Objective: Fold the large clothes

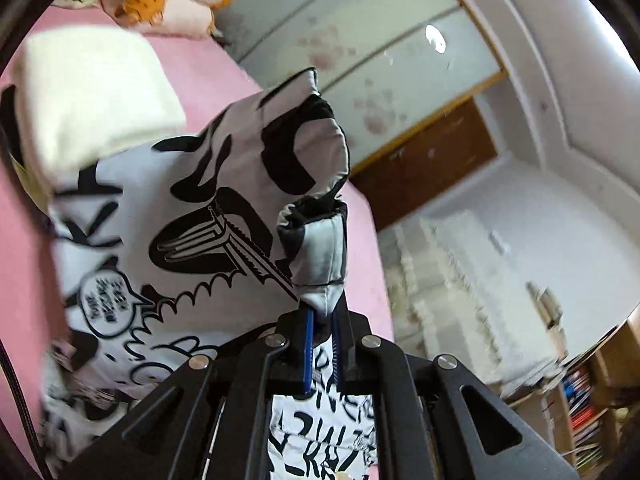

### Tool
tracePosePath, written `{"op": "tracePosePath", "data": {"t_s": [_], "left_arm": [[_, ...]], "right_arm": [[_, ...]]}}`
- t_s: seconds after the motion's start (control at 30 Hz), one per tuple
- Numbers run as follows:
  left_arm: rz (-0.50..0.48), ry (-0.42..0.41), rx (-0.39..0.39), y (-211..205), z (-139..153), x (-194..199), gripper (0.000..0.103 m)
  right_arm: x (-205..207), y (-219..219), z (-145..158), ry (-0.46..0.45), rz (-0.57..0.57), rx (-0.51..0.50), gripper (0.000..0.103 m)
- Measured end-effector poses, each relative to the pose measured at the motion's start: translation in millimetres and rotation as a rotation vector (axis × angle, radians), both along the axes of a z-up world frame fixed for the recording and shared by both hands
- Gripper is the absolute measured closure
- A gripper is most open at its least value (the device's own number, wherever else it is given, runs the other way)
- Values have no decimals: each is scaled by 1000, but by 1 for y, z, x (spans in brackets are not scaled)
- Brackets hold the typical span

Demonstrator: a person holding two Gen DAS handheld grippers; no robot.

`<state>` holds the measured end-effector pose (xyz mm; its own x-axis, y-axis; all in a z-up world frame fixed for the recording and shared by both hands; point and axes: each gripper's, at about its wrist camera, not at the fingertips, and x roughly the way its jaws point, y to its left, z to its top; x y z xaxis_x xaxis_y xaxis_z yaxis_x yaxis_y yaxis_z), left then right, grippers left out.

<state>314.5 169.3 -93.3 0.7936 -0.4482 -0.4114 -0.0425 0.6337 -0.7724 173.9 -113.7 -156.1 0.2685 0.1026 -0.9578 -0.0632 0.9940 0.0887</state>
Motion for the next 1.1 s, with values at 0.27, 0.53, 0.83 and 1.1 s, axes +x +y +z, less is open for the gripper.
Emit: {"op": "tracePosePath", "data": {"t_s": [0.27, 0.53, 0.83, 1.1], "left_arm": [[-200, 240, 174, -110, -82, 76, 91], [-204, 464, 307, -116, -127, 53, 27], [12, 709, 561, -18, -136, 17, 19], [137, 819, 428, 70, -164, -15, 19]], "right_arm": [[21, -78, -19, -25, -116, -4, 12], [58, -104, -45, -7, -153, 206, 12], [110, -87, -102, 156, -241, 404, 37], [143, -87, -124, 189, -350, 408, 94]]}}
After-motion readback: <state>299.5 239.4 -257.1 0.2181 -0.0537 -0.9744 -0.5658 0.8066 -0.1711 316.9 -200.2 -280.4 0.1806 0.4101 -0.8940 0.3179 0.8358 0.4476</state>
